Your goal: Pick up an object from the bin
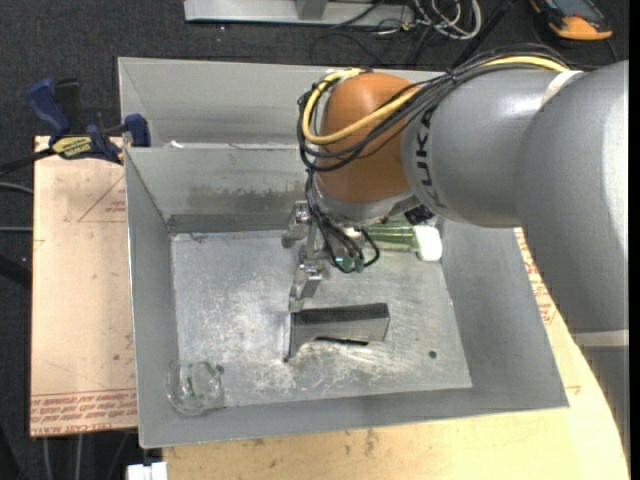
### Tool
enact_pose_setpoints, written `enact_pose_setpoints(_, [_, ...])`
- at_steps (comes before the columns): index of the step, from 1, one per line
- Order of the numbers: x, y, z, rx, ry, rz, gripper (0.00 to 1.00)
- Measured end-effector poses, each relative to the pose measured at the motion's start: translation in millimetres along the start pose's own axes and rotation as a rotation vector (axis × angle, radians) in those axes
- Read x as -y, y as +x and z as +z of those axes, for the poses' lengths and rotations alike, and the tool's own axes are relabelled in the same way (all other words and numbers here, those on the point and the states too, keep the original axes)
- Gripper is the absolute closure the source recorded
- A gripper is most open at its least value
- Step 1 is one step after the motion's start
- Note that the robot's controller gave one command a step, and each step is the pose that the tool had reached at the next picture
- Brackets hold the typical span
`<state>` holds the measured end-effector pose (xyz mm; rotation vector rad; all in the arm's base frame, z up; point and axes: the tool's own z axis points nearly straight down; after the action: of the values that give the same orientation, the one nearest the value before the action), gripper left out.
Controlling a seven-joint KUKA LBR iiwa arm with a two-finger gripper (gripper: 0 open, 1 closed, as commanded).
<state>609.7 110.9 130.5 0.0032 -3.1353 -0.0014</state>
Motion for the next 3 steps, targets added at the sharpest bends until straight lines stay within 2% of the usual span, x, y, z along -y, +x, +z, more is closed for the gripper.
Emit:
enact_pose_setpoints(1, [0, -2.0, -4, 0.007, 0.000, 0.002, 0.00])
enact_pose_setpoints(2, [40, 31.4, 5, 0.019, -0.008, -0.058, 0.00])
enact_pose_setpoints(3, [47, 39.6, 6, -0.005, -0.004, -0.097, 1.00])
